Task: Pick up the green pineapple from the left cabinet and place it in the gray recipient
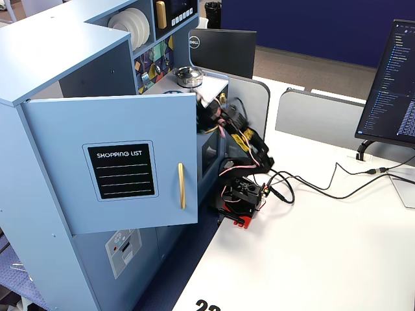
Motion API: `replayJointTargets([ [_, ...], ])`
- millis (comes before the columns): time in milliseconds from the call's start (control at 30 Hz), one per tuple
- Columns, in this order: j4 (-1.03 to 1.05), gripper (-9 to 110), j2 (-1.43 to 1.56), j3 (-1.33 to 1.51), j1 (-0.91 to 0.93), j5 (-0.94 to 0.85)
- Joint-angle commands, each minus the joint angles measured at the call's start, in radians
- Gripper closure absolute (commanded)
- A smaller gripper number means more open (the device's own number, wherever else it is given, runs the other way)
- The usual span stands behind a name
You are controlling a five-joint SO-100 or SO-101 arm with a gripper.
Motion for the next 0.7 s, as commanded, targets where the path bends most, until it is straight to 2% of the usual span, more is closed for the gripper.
replayJointTargets([
  [0,0.155,101,0.204,0.298,0.044,-0.044],
  [167,0.075,101,0.377,0.686,0.011,0.023],
  [400,-0.425,101,0.319,1.046,-0.025,0.224],
  [467,-0.488,101,0.305,1.098,-0.031,0.253],
  [667,-0.258,101,0.368,1.098,-0.049,0.302],
])
